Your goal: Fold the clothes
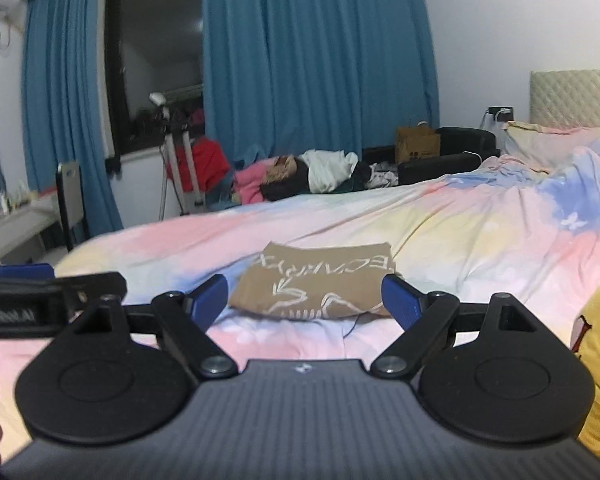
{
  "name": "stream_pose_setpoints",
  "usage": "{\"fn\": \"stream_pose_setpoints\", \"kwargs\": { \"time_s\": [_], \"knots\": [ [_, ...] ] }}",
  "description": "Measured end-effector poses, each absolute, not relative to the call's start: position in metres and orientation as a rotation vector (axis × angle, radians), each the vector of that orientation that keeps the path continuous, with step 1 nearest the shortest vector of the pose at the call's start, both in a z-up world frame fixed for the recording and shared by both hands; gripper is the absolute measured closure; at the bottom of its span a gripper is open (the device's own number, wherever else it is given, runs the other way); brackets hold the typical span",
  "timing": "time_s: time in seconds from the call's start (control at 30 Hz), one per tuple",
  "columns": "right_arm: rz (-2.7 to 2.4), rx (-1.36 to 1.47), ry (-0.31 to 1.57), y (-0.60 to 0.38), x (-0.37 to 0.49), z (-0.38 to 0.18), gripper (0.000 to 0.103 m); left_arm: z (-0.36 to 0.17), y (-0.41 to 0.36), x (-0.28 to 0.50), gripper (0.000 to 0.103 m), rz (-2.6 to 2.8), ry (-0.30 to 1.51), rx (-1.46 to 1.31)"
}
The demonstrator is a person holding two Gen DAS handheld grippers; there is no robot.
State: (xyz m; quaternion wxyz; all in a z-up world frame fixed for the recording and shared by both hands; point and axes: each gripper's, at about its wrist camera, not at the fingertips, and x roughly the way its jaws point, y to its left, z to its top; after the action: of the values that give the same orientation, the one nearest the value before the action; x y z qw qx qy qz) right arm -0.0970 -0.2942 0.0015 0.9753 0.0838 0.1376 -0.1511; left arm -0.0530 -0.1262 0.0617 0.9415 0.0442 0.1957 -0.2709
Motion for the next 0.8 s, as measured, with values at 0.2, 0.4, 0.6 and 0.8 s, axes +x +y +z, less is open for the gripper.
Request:
{"fn": "stream_pose_setpoints", "kwargs": {
  "time_s": [0.2, 0.4, 0.6, 0.8],
  "knots": [
    [-0.312, 0.183, 0.293, -0.292, -0.094, -0.002, 0.018, 0.059, -0.111, -0.047, 0.001, -0.518, 0.401, 0.062],
    [-0.312, 0.195, 0.278, -0.292, -0.099, -0.003, 0.018, 0.061, -0.104, -0.048, 0.001, -0.506, 0.407, 0.049],
    [-0.31, 0.217, 0.281, -0.294, -0.1, -0.004, 0.018, 0.062, -0.107, -0.055, 0.001, -0.498, 0.405, 0.064],
    [-0.303, 0.231, 0.271, -0.296, -0.103, -0.005, 0.018, 0.065, -0.106, -0.058, 0.0, -0.485, 0.385, 0.065]
  ]
}}
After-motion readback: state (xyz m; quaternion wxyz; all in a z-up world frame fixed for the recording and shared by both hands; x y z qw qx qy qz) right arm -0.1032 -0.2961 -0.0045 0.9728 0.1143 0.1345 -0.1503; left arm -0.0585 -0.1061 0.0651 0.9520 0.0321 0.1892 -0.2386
